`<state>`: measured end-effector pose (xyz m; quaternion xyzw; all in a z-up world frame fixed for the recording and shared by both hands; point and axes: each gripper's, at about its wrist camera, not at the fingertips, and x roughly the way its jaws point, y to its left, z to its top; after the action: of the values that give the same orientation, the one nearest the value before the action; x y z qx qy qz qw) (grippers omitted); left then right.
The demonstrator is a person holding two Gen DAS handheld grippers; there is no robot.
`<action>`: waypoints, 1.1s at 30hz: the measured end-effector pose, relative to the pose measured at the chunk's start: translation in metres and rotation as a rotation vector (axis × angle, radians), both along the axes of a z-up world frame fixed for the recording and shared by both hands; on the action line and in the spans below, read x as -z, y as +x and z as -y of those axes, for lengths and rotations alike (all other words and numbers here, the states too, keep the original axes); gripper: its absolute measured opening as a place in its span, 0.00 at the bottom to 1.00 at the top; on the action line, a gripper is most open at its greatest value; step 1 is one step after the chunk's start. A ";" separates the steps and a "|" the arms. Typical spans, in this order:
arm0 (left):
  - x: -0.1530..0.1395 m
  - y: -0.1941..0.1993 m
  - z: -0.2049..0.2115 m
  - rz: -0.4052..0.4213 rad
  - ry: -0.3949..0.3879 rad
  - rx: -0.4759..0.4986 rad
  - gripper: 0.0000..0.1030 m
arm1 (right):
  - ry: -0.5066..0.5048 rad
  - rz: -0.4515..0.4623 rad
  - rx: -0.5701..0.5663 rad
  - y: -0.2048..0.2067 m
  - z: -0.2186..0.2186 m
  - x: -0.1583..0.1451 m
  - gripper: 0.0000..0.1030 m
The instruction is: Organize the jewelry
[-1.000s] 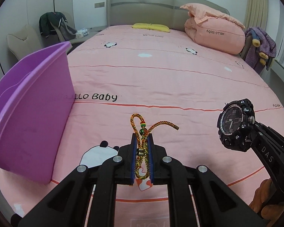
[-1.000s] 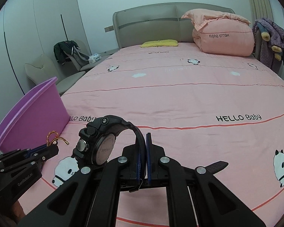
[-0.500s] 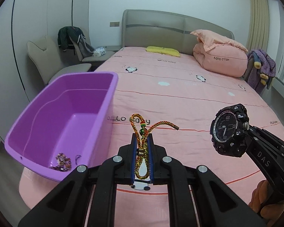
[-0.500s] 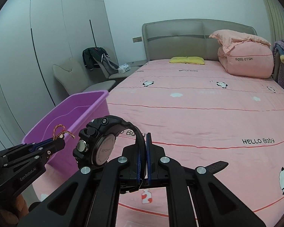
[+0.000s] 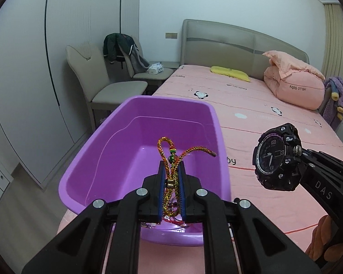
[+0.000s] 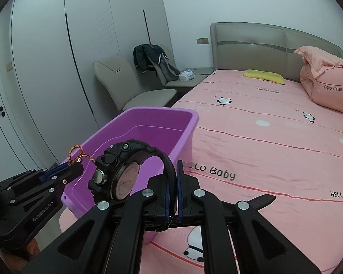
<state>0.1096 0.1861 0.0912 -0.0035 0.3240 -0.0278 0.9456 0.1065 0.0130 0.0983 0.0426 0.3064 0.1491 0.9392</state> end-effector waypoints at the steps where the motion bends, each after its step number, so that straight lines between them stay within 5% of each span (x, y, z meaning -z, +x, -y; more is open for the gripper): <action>1: 0.001 0.004 -0.006 -0.006 -0.005 -0.009 0.10 | -0.007 -0.009 -0.013 0.006 -0.010 0.000 0.05; 21: 0.054 0.054 -0.071 -0.218 -0.023 -0.127 0.13 | -0.220 -0.200 -0.148 0.089 -0.119 0.043 0.14; 24: 0.055 0.053 -0.075 -0.223 -0.022 -0.154 0.36 | -0.265 -0.203 -0.153 0.087 -0.123 0.047 0.22; 26: 0.053 0.050 -0.079 -0.211 -0.016 -0.190 0.80 | -0.277 -0.205 -0.149 0.085 -0.122 0.047 0.33; 31: 0.043 0.043 -0.086 -0.195 -0.018 -0.236 0.86 | -0.254 -0.174 -0.125 0.079 -0.111 0.040 0.60; 33: 0.042 0.042 -0.090 -0.205 -0.032 -0.249 0.87 | -0.239 -0.168 -0.119 0.077 -0.107 0.036 0.60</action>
<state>0.1512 0.2764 0.0495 -0.0613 0.4152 0.0850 0.9037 0.1831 0.1201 0.0626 -0.0752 0.4014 0.1629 0.8981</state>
